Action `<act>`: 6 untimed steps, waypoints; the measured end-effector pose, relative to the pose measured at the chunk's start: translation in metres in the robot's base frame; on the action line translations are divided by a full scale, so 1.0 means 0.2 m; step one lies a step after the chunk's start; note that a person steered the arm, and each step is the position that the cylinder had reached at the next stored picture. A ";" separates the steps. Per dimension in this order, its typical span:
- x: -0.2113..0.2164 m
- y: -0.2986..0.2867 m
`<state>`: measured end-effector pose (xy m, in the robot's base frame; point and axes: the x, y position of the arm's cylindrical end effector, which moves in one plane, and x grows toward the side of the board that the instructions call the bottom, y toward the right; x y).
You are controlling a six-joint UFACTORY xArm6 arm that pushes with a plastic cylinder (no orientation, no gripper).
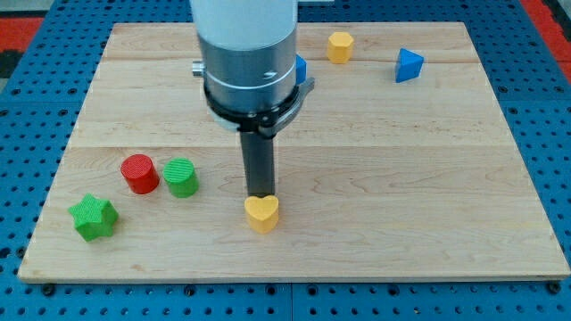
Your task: Push the yellow heart upwards
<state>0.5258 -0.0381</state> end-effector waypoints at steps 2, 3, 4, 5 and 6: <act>0.22 -0.17; 0.34 -0.26; 0.44 -0.21; 0.28 0.15; 0.13 0.35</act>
